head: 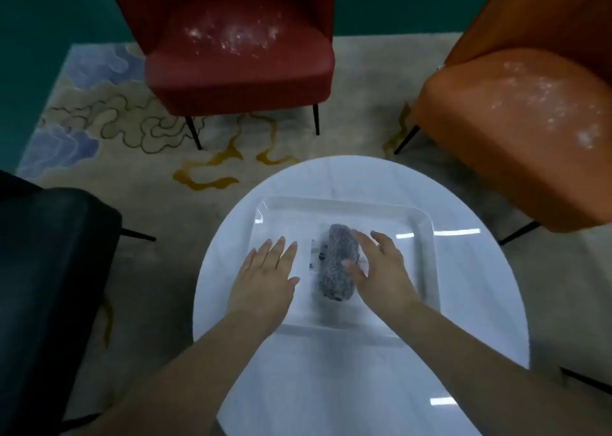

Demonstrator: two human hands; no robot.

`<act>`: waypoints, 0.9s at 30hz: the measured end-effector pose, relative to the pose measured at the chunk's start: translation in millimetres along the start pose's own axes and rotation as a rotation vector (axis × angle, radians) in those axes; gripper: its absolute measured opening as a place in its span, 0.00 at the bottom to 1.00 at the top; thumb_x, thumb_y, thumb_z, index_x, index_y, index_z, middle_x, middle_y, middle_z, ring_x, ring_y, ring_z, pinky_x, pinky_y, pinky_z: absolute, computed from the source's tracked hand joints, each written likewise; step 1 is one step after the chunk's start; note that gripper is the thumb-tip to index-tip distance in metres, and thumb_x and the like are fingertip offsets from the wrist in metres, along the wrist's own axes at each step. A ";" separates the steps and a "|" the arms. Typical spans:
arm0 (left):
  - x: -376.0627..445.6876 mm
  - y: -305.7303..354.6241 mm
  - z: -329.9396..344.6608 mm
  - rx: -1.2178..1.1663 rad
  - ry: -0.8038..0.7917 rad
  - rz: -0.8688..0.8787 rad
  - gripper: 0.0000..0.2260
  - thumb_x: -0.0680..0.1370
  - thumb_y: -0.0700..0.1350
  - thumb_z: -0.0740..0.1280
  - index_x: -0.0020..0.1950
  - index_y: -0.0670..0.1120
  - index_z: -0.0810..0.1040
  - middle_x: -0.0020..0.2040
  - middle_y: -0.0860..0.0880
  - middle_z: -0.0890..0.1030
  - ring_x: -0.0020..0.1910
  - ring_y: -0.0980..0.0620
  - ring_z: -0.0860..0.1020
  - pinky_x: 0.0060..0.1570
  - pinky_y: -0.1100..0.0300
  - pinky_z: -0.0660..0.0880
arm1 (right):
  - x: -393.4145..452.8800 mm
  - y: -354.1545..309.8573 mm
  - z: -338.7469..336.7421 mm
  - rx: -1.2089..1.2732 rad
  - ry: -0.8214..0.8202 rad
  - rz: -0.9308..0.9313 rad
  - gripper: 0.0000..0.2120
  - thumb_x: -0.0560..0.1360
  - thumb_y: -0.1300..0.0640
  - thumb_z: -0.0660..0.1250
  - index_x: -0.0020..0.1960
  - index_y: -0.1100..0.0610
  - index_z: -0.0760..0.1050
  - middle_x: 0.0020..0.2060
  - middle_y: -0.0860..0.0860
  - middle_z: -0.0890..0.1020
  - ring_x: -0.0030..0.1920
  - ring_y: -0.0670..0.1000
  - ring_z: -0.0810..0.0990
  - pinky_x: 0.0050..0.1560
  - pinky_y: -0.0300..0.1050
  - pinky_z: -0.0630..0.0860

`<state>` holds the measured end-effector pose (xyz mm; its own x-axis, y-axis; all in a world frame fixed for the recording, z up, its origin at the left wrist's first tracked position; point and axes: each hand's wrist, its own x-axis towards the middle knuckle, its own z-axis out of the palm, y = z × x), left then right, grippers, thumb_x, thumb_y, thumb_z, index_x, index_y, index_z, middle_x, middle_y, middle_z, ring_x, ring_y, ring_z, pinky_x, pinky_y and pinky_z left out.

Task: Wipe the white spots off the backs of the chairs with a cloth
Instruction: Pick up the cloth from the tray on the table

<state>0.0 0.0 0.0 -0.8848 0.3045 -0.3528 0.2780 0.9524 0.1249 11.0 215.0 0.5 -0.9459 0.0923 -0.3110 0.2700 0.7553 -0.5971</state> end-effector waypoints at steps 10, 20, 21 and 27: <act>38.1 -12.7 39.7 0.013 0.022 0.041 0.27 0.82 0.57 0.51 0.78 0.53 0.48 0.79 0.49 0.48 0.77 0.49 0.48 0.74 0.53 0.43 | 26.9 -5.9 50.7 -0.182 0.087 0.090 0.33 0.74 0.37 0.62 0.74 0.40 0.52 0.56 0.54 0.64 0.52 0.53 0.64 0.53 0.47 0.70; 33.9 -13.3 32.9 -0.025 -0.046 0.047 0.27 0.82 0.54 0.52 0.79 0.52 0.47 0.79 0.49 0.44 0.77 0.48 0.44 0.74 0.52 0.42 | 35.7 -8.7 42.0 0.109 -0.024 0.103 0.32 0.76 0.55 0.66 0.75 0.44 0.56 0.54 0.55 0.73 0.48 0.53 0.76 0.40 0.34 0.72; 30.3 -14.2 29.2 -0.031 -0.050 0.050 0.27 0.82 0.54 0.53 0.79 0.51 0.48 0.79 0.49 0.44 0.77 0.48 0.45 0.75 0.52 0.42 | 33.9 -9.1 38.8 0.140 -0.024 0.103 0.31 0.76 0.57 0.66 0.75 0.44 0.57 0.54 0.55 0.73 0.44 0.50 0.75 0.33 0.29 0.71; -5.8 -23.2 -5.2 -0.066 -0.034 0.053 0.26 0.82 0.53 0.54 0.78 0.52 0.51 0.79 0.51 0.50 0.77 0.50 0.49 0.74 0.55 0.44 | 0.7 -31.3 8.8 0.274 -0.101 0.120 0.28 0.76 0.62 0.62 0.70 0.39 0.61 0.52 0.54 0.67 0.36 0.57 0.78 0.20 0.38 0.73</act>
<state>-3.3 -23.9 4.0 -0.8558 0.3560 -0.3753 0.2982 0.9323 0.2045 3.4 185.8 12.5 -0.8856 0.0948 -0.4547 0.4297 0.5388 -0.7246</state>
